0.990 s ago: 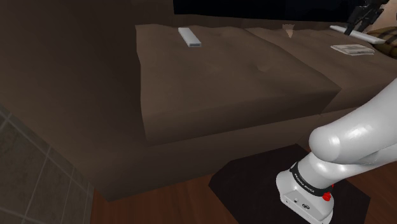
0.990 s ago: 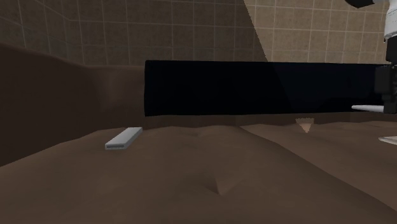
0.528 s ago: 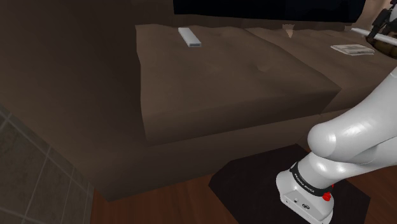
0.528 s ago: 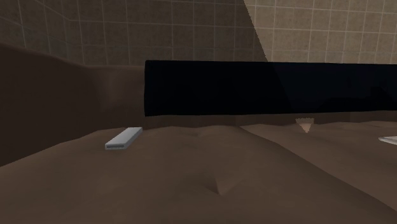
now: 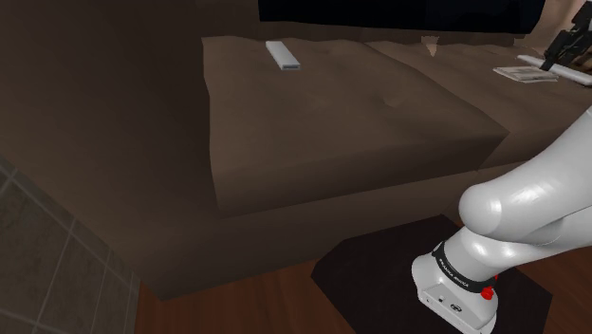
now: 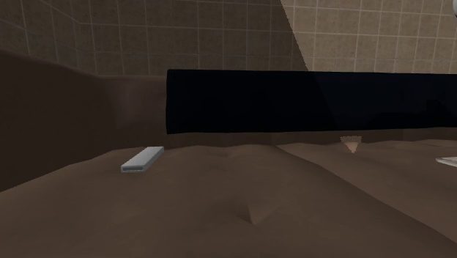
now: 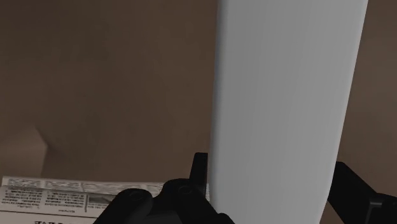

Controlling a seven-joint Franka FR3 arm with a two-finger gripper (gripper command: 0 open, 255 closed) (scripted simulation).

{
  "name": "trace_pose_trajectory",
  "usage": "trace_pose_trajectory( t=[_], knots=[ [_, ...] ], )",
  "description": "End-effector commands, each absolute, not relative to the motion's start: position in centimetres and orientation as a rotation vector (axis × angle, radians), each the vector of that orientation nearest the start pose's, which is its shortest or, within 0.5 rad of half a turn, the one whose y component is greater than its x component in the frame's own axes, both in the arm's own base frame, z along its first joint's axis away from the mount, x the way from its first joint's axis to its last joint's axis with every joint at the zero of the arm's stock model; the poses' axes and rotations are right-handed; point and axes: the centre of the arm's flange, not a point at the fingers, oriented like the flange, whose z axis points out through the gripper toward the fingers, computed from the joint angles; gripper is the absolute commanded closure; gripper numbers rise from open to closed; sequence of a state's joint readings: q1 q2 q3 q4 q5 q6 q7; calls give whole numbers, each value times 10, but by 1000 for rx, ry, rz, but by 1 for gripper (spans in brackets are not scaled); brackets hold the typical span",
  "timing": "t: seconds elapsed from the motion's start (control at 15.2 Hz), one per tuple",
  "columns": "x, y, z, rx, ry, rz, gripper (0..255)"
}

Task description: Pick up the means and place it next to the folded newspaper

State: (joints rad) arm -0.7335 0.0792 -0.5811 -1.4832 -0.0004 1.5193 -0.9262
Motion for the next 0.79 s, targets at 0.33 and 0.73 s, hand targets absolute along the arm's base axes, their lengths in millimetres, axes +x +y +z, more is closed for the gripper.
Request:
trace_pose_trajectory(
  t=[0.33,0.73],
  knots=[
    [158,-547,586,-3075,603,82,255],
    [158,-547,578,-3075,603,82,255]
  ],
)
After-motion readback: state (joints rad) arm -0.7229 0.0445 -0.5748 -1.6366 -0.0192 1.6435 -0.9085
